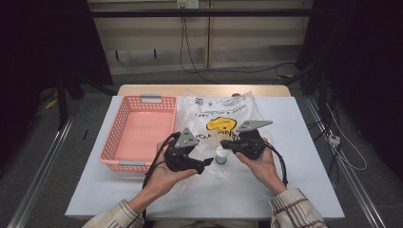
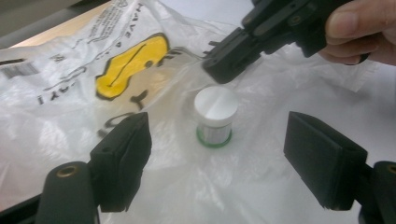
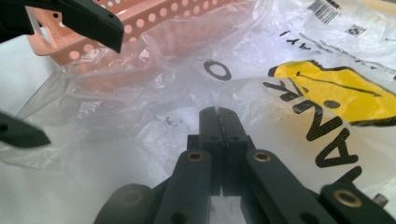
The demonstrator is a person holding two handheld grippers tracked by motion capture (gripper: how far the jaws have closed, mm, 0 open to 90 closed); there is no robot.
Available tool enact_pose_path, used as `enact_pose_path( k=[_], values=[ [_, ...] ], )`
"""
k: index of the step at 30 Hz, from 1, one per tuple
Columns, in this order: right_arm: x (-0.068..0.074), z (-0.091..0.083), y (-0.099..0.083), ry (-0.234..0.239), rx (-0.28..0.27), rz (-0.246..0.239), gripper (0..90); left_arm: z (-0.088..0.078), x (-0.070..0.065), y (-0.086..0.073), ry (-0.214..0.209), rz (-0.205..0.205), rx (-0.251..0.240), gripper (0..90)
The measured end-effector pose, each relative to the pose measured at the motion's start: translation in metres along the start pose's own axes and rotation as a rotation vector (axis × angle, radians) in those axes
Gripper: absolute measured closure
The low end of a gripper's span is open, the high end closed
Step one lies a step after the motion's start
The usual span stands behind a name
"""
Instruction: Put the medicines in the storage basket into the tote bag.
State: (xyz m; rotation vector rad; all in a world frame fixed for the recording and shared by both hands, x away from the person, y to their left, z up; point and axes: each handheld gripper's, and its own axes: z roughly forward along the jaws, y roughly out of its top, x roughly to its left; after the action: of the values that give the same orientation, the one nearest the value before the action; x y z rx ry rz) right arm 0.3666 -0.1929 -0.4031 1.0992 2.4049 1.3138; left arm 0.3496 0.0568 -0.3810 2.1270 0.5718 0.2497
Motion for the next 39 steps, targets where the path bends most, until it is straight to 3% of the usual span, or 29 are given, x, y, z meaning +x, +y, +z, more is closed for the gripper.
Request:
enact_pose_path(
  k=[3, 6, 9, 16, 20, 25, 31, 35, 39],
  values=[
    [0.002, -0.002, -0.001, 0.022, -0.012, 0.028, 90.0, -0.008, 0.003, -0.007, 0.012, 0.001, 0.002, 22.5],
    [0.007, -0.004, 0.000, -0.011, 0.007, -0.018, 88.8, -0.014, 0.001, -0.015, 0.016, -0.015, 0.010, 22.2],
    [0.008, -0.005, -0.003, -0.013, 0.011, -0.014, 83.9, -0.019, -0.003, -0.021, 0.009, -0.002, 0.019, 21.8],
    [0.013, -0.015, -0.006, -0.051, 0.012, -0.012, 66.3, -0.033, -0.010, -0.037, 0.016, 0.004, 0.014, 20.1],
    [0.013, -0.023, -0.008, -0.054, -0.015, 0.000, 57.1, -0.039, -0.013, -0.041, 0.026, 0.003, 0.001, 17.4],
    [0.012, -0.040, -0.013, -0.092, -0.060, 0.022, 43.9, -0.050, -0.011, -0.053, 0.034, -0.007, 0.002, 16.5],
    [0.007, -0.059, -0.030, -0.157, -0.036, 0.045, 35.3, -0.065, -0.013, -0.064, 0.040, -0.023, -0.010, 15.9],
    [0.005, -0.069, -0.043, -0.186, -0.025, 0.065, 29.2, -0.064, -0.018, -0.071, 0.025, -0.006, -0.003, 15.5],
    [0.005, -0.080, -0.052, -0.208, -0.027, 0.076, 24.9, -0.063, -0.021, -0.080, 0.019, -0.016, 0.020, 15.4]
  ],
)
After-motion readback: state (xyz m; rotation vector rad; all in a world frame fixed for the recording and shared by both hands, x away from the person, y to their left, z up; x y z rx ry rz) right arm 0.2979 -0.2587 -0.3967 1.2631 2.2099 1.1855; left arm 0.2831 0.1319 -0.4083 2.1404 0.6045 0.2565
